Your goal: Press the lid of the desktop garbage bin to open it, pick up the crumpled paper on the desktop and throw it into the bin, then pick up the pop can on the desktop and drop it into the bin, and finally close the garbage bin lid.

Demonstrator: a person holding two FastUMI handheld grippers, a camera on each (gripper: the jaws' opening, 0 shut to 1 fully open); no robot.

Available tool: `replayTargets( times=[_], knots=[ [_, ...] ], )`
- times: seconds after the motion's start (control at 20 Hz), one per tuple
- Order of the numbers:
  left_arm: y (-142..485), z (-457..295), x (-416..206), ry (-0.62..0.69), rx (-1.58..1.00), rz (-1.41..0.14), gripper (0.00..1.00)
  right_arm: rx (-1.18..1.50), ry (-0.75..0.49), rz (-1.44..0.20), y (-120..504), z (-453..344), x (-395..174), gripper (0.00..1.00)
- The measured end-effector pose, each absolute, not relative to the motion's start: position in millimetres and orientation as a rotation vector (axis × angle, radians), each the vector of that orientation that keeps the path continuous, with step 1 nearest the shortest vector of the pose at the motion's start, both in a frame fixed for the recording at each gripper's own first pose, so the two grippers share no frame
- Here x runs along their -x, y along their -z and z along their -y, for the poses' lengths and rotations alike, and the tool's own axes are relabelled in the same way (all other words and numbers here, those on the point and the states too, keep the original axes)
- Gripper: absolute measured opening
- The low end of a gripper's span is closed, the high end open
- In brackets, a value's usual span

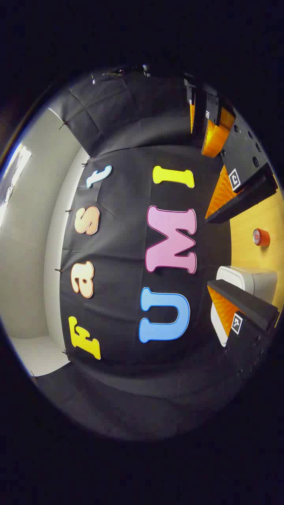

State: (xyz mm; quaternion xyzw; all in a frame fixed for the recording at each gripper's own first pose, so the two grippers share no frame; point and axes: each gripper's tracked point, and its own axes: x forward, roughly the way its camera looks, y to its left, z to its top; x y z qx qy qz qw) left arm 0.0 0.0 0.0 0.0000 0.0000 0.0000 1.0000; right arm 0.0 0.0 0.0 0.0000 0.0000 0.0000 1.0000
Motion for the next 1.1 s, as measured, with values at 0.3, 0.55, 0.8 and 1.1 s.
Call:
replayTargets(
  times=[0.3,0.55,0.8,1.1],
  knots=[
    [-2,1,-5,0.023,0.016,0.015,0.96,0.017,-0.047,0.013,-3,-15,-1,0.96],
    [10,-7,-1,0.004,0.020,-0.017,0.96,0.007,-0.050,-0.006,4,-18,-7,0.96],
    [25,-20,-1,-0.017,-0.002,-0.061,0.96,0.009,-0.041,-0.017,9,-14,-12,0.96],
    [24,-26,-7,-0.030,-0.017,-0.055,0.96,0.007,-0.033,-0.027,12,-5,-18,0.97]
  ],
)
